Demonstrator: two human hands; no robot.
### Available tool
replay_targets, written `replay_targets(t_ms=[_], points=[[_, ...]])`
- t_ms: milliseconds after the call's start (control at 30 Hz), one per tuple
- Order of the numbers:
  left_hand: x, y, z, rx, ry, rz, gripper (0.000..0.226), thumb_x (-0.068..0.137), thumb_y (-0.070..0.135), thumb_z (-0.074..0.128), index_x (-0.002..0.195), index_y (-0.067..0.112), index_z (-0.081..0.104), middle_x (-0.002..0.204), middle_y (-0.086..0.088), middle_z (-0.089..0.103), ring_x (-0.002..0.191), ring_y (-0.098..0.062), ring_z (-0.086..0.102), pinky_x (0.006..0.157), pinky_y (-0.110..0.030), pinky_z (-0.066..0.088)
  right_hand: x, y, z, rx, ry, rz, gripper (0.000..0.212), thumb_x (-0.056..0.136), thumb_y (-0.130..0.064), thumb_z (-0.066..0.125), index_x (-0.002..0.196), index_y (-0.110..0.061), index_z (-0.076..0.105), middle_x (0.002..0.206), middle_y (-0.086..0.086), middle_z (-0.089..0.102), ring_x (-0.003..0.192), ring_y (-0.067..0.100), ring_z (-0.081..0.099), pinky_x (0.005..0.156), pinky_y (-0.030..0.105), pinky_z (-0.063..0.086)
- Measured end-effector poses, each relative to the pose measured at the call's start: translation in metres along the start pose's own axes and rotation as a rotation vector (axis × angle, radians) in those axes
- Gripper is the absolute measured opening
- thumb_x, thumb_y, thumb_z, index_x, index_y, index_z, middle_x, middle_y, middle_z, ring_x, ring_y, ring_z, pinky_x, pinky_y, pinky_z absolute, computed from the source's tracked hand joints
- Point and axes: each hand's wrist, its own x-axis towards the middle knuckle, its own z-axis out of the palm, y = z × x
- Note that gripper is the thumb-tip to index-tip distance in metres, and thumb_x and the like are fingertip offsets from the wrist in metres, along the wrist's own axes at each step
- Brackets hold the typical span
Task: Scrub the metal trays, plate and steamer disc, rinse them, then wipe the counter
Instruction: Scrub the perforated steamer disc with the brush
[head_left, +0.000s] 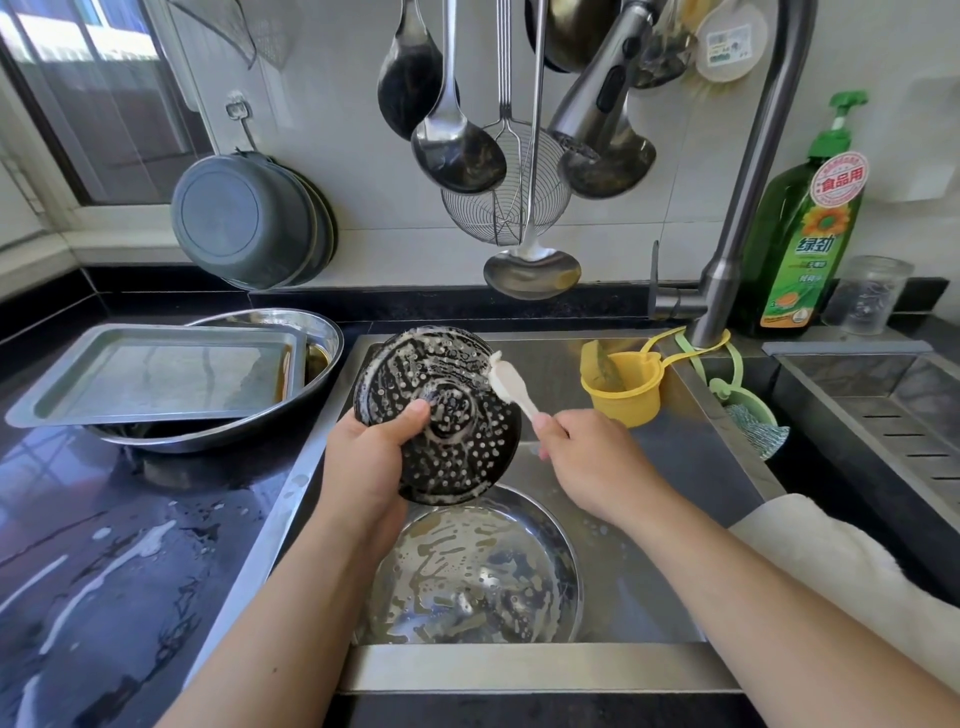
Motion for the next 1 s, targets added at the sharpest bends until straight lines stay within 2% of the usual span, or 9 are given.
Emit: replay_targets(t_ms=[100, 233, 433, 500, 600, 700, 800, 933, 1000], points=[[0.0, 0.0, 0.001, -0.017, -0.02, 0.011, 0.032, 0.095, -0.006, 0.061, 0.126, 0.001, 0.064, 0.114, -0.018, 0.076, 0.106, -0.035, 0.074, 0.09, -0.05, 0.058, 0.002, 0.002, 0.001, -0.006, -0.007, 0.014, 0.053, 0.107, -0.042, 0.036, 0.082, -0.006, 0.066, 0.081, 0.013, 0.065, 0.083, 0.032, 0.059, 0.078, 0.045, 0.052], [-0.002, 0.002, 0.002, -0.056, -0.025, 0.006, 0.029, 0.095, -0.007, 0.058, 0.121, 0.001, 0.067, 0.112, -0.019, 0.077, 0.103, -0.035, 0.075, 0.082, -0.047, 0.061, -0.004, -0.005, 0.005, -0.011, -0.086, -0.044, 0.055, 0.106, -0.046, 0.04, 0.08, -0.006, 0.067, 0.066, 0.006, 0.059, 0.072, 0.03, 0.058, 0.062, 0.035, 0.04], [-0.004, -0.001, 0.005, -0.048, -0.05, -0.011, 0.028, 0.096, -0.006, 0.058, 0.123, -0.003, 0.065, 0.112, -0.021, 0.076, 0.103, -0.036, 0.075, 0.078, -0.046, 0.063, 0.004, 0.001, -0.004, -0.001, 0.02, 0.045, 0.054, 0.107, -0.044, 0.035, 0.079, -0.007, 0.064, 0.08, 0.012, 0.064, 0.083, 0.034, 0.058, 0.077, 0.044, 0.051], [-0.004, 0.0, 0.005, -0.059, -0.034, -0.008, 0.029, 0.096, -0.006, 0.057, 0.124, -0.002, 0.065, 0.112, -0.021, 0.076, 0.102, -0.035, 0.075, 0.077, -0.046, 0.063, 0.001, -0.001, -0.001, 0.005, -0.02, 0.007, 0.055, 0.107, -0.045, 0.036, 0.079, -0.006, 0.064, 0.075, 0.009, 0.063, 0.078, 0.031, 0.058, 0.072, 0.04, 0.048], [-0.003, 0.002, 0.004, -0.076, -0.02, 0.001, 0.029, 0.097, -0.006, 0.056, 0.123, 0.001, 0.066, 0.113, -0.02, 0.076, 0.105, -0.037, 0.074, 0.084, -0.049, 0.06, -0.005, -0.007, 0.007, -0.007, -0.125, -0.046, 0.056, 0.106, -0.047, 0.039, 0.08, -0.006, 0.066, 0.067, 0.005, 0.058, 0.07, 0.027, 0.056, 0.063, 0.036, 0.04], [-0.003, 0.002, 0.004, -0.076, -0.011, 0.003, 0.027, 0.097, -0.006, 0.056, 0.121, 0.002, 0.066, 0.112, -0.02, 0.076, 0.103, -0.036, 0.075, 0.079, -0.048, 0.061, 0.002, -0.002, 0.003, -0.027, -0.069, 0.015, 0.054, 0.107, -0.045, 0.036, 0.079, -0.009, 0.064, 0.074, 0.008, 0.062, 0.075, 0.03, 0.057, 0.068, 0.037, 0.045], [-0.004, 0.001, 0.005, -0.077, -0.018, 0.02, 0.029, 0.097, -0.006, 0.056, 0.123, 0.0, 0.066, 0.114, -0.021, 0.076, 0.105, -0.038, 0.074, 0.085, -0.051, 0.061, 0.007, 0.004, -0.004, -0.024, -0.022, 0.058, 0.055, 0.108, -0.043, 0.033, 0.078, -0.008, 0.063, 0.077, 0.012, 0.062, 0.081, 0.034, 0.058, 0.075, 0.04, 0.049], [-0.002, 0.003, 0.003, -0.1, 0.026, 0.03, 0.028, 0.097, -0.005, 0.057, 0.122, 0.001, 0.067, 0.113, -0.02, 0.076, 0.105, -0.038, 0.074, 0.09, -0.053, 0.059, -0.003, -0.003, 0.002, -0.015, -0.116, -0.024, 0.055, 0.107, -0.046, 0.038, 0.081, -0.007, 0.066, 0.074, 0.01, 0.065, 0.077, 0.031, 0.061, 0.067, 0.038, 0.046], [-0.001, 0.003, 0.003, -0.102, 0.034, 0.029, 0.027, 0.097, -0.005, 0.057, 0.121, 0.002, 0.067, 0.112, -0.02, 0.076, 0.105, -0.037, 0.074, 0.089, -0.051, 0.059, -0.006, -0.008, 0.007, -0.024, -0.165, -0.06, 0.055, 0.107, -0.047, 0.038, 0.081, -0.007, 0.066, 0.077, 0.011, 0.068, 0.078, 0.031, 0.063, 0.07, 0.039, 0.049]])
